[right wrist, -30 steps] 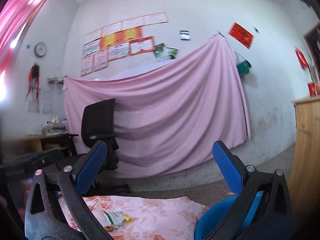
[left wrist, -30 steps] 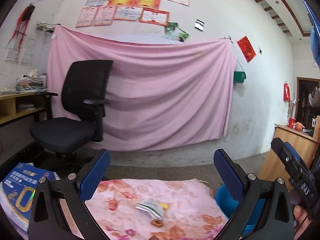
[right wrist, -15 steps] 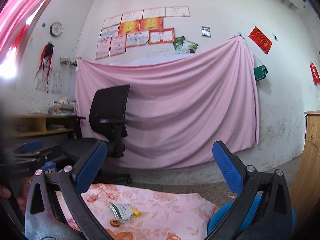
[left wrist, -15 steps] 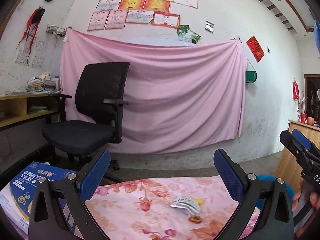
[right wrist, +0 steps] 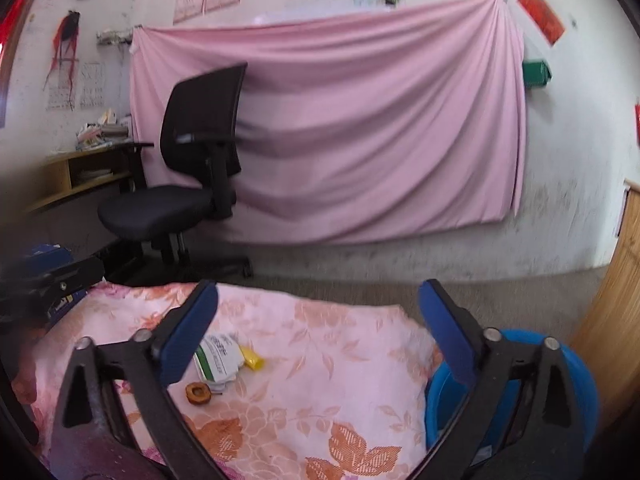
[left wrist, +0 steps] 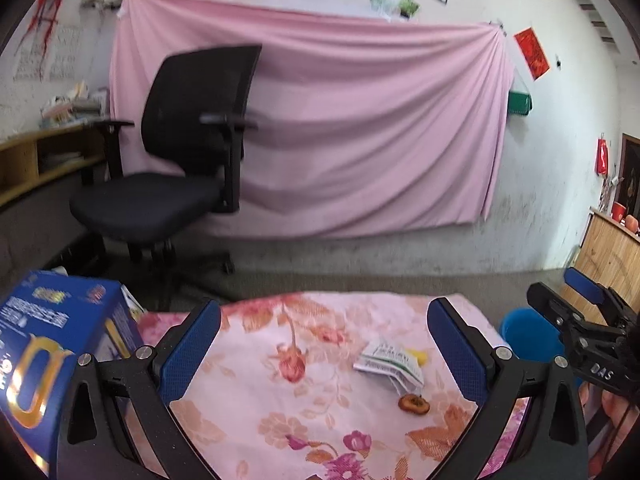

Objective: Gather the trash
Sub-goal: 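Move both tools back over the bed toward the white box and cap, then grasp the white box with the left gripper while the right grasps the yellow cap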

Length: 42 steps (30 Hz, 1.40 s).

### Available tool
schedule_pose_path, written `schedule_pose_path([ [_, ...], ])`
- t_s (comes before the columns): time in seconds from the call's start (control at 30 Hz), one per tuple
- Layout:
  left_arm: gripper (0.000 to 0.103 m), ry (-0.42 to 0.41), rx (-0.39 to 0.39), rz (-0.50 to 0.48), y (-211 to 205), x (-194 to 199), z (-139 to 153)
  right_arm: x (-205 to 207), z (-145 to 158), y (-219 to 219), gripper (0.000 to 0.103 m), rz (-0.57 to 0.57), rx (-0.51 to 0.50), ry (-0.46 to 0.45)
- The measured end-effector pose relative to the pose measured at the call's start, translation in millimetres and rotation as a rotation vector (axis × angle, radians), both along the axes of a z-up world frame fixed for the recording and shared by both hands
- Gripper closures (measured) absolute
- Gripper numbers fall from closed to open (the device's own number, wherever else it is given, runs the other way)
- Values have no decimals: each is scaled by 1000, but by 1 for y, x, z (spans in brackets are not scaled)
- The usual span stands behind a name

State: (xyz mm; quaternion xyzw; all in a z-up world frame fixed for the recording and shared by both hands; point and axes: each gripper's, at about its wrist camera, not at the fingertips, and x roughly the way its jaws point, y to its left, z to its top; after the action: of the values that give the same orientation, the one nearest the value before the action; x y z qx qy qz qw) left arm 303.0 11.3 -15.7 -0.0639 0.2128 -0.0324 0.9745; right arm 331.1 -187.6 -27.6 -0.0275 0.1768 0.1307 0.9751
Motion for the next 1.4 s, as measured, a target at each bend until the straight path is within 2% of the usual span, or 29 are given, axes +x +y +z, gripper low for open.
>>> schedule_pose_path([
  [0.07, 2, 41, -4, -13, -2, 7, -5, 7, -5, 3, 0, 7, -14, 33],
  [0.17, 3, 99, -26, -39, -5, 19, -12, 22, -16, 5, 14, 24, -44, 95],
  [0.3, 5, 220, -24, -80, -12, 37, -27, 39, -37, 7, 16, 73, -54, 233],
  [0.37, 7, 282, -22, -106, -16, 45, -38, 42, -40, 6, 17, 83, -48, 259],
  [0.4, 11, 307, -32, -125, -18, 48, -44, 43, -41, 4, 17, 88, -38, 272],
  [0.47, 31, 364, -58, -157, -21, 56, -54, 46, -41, 2, 19, 91, -26, 296],
  [0.53, 38, 400, -101, -181, -21, 62, -60, 51, -43, -1, 20, 95, -3, 324],
  [0.67, 40, 456, -232, -229, -18, 74, -70, 66, -47, -9, 22, 102, 54, 383],
  [0.73, 40, 480, -290, -243, -16, 79, -74, 72, -52, -10, 22, 108, 76, 411],
  [0.8, 45, 509, -323, -251, -17, 83, -78, 77, -54, -11, 23, 110, 94, 434],
  [0.87, 54, 524, -335, -252, -18, 86, -81, 79, -55, -14, 24, 107, 109, 443],
  [0.93, 57, 534, -348, -253, -17, 91, -82, 81, -57, -16, 24, 100, 120, 455],
  [1.0, 64, 548, -365, -257, -19, 95, -84, 82, -58, -16, 25, 100, 125, 467],
  [1.07, 77, 560, -375, -246, -17, 100, -86, 84, -60, -15, 24, 113, 129, 476],
  [1.2, 85, 572, -421, -234, -10, 100, -87, 89, -67, -13, 23, 139, 144, 522],
  [1.27, 93, 570, -454, -249, -6, 100, -84, 90, -68, -12, 23, 144, 153, 528],
  [1.4, 95, 560, -467, -248, 8, 98, -79, 90, -70, -1, 23, 174, 105, 546],
])
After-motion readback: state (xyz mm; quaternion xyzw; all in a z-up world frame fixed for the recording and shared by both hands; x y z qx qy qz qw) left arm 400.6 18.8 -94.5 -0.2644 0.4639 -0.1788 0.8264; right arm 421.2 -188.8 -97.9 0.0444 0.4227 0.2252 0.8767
